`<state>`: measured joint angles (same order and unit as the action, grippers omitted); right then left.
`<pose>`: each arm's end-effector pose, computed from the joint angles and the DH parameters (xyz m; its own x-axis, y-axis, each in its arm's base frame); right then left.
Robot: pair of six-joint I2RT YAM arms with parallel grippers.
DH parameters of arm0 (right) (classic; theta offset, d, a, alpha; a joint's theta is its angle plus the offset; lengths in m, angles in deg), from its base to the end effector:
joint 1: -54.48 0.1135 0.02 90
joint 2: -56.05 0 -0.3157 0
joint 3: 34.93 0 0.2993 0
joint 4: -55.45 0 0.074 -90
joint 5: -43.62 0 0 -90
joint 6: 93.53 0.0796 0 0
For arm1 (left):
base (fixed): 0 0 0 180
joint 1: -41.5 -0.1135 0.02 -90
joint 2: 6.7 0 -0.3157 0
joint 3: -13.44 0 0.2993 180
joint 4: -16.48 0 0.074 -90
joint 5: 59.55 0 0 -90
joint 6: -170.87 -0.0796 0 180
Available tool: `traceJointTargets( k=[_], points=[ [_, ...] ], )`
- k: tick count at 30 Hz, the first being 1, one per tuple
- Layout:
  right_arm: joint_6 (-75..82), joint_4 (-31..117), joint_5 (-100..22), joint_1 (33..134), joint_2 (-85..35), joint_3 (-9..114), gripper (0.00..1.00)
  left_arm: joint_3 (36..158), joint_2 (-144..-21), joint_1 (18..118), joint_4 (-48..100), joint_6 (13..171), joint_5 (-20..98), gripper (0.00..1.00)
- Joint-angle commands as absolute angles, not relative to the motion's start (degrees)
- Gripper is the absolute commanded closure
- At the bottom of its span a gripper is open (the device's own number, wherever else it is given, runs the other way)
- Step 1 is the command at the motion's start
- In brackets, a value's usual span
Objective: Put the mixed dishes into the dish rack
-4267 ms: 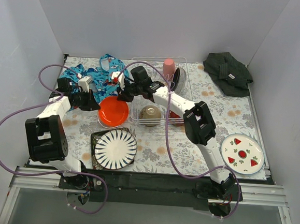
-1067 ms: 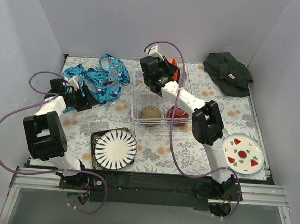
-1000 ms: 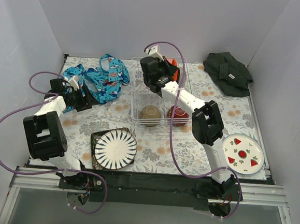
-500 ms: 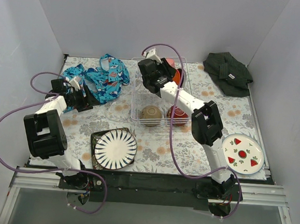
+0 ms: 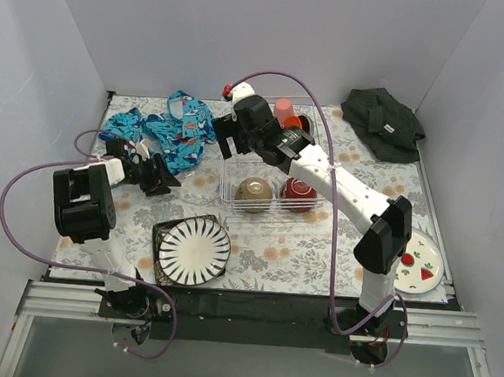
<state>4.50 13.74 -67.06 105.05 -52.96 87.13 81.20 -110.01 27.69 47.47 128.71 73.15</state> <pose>0.3677 0.4029 0.4084 -0.3751 -0.2504 -0.8925 -0.4781 0.8771 -0.0451 0.3906 0.0404 0.1252 -0.6622 -0.7238 0.1939 -0.6021 0.3600 -0.7127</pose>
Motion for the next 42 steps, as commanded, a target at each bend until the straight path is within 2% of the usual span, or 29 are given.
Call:
traceJointTargets(
  k=[1, 3, 4, 10, 11, 16, 23, 28, 42],
  points=[
    [-0.18, 16.29, -60.07, 105.19, -49.52, 83.95, 0.02, 83.27, -114.01, 28.40, 46.24, 129.04, 73.51, 0.52],
    [-2.12, 16.55, -61.83, 105.19, -49.16, 83.24, 0.02, 83.62, -114.81, 28.58, 46.15, 128.95, 74.57, 0.60],
    [-2.82, 16.55, -63.15, 105.19, -49.16, 83.15, 0.02, 83.62, -114.72, 28.66, 45.89, 128.95, 75.27, 0.68],
    [-8.18, 16.55, -64.22, 105.19, -51.35, 83.76, 0.02, 83.27, -113.67, 28.75, 45.71, 128.16, 74.93, 0.83],
    [-8.53, 16.38, -63.96, 105.19, -51.79, 84.20, 0.02, 83.18, -113.58, 28.84, 45.71, 127.98, 74.84, 0.89],
    [-10.03, 15.68, -57.83, 105.19, -55.04, 88.68, 0.02, 83.01, -109.64, 28.67, 48.08, 125.01, 74.93, 0.99],
    [-13.63, 14.10, -47.18, 105.11, -59.08, 93.60, 0.02, 83.62, -99.89, 28.67, 54.67, 118.24, 72.82, 1.00],
    [-10.56, 13.65, -39.37, 104.67, -62.07, 96.60, 0.06, 82.48, -92.76, 28.66, 57.66, 116.21, 74.82, 1.00],
    [-5.73, 12.95, -37.86, 103.00, -66.38, 97.04, 0.11, 84.94, -86.25, 28.66, 64.88, 111.98, 84.23, 1.00]
  ],
)
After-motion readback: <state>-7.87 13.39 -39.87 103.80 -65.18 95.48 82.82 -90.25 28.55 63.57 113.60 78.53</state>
